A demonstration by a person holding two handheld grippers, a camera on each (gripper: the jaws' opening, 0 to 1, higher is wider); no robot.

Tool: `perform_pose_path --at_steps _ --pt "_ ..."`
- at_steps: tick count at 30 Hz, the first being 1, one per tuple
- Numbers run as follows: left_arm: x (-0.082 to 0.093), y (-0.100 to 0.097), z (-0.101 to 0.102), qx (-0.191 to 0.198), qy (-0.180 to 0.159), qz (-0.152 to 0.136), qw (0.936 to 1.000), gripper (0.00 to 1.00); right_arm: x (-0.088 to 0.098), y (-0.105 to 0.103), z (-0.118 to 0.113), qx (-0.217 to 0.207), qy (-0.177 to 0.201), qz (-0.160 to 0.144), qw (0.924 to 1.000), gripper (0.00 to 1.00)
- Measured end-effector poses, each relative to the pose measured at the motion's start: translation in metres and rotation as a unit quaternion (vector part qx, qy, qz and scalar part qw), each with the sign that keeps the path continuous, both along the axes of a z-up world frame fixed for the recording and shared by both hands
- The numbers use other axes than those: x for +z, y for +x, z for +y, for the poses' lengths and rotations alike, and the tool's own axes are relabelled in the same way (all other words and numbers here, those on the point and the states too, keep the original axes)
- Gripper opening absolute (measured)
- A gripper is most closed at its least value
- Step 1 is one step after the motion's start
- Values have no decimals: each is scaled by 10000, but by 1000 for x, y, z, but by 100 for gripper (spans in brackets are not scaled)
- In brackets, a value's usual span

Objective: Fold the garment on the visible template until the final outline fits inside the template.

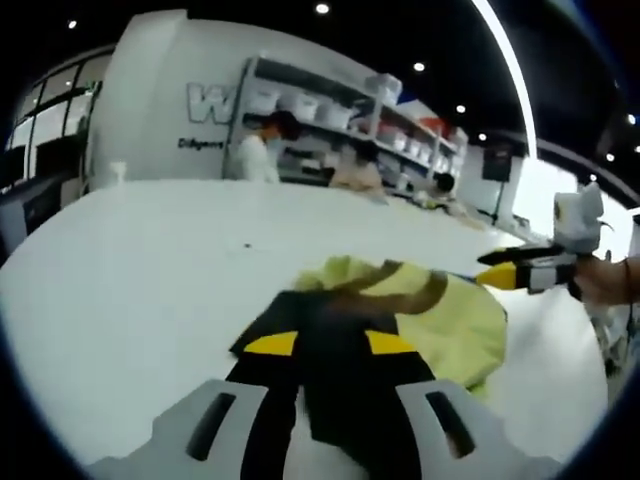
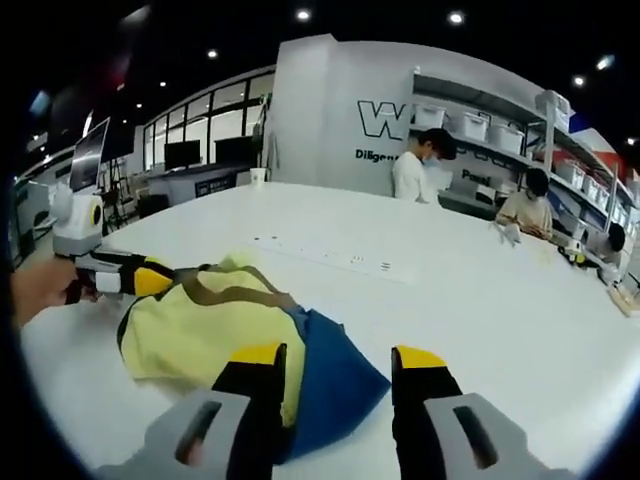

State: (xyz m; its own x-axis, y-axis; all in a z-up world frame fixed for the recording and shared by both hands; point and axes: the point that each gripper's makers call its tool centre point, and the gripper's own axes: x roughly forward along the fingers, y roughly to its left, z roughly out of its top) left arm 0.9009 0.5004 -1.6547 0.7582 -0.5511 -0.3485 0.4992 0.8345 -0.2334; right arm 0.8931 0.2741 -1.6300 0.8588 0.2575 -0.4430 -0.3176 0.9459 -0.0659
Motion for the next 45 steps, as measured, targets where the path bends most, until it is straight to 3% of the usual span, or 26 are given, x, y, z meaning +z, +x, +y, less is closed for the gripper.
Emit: perform_pose_path --at_steps 9,18,21,25,31,35,37,41,45 --pt "2 -4 -2 51 10 -17 10000 17 2 -2 -3 -39 72 -17 10000 37" --pt "7 -12 -8 55 -34 -158 9999 23 4 -7 -11 -32 124 -37 9999 37" --pt "1 -3 -10 123 -326 -20 9994 30 3 -7 -11 -34 161 -23 9999 37" --pt "0 7 -7 186 -596 177 9979 17 5 -12 -17 8 154 -17 9999 37" --pt "3 2 -12 -252 -996 406 9939 17 8 -17 -21 35 161 -37 9999 37" --pt "-3 -2 -3 -161 -828 458 9954 14 9 -16 -27 -18 220 -25 9998 37" --pt "-4 -4 -3 -72 -892 525 9946 4 8 -17 -27 3 231 10 9997 38" --pt "-9 2 -4 16 -1081 646 9920 3 9 -17 -23 40 277 16 9996 40" --pt "-3 5 5 227 -993 492 9936 2 16 -16 -18 125 312 -89 9994 41"
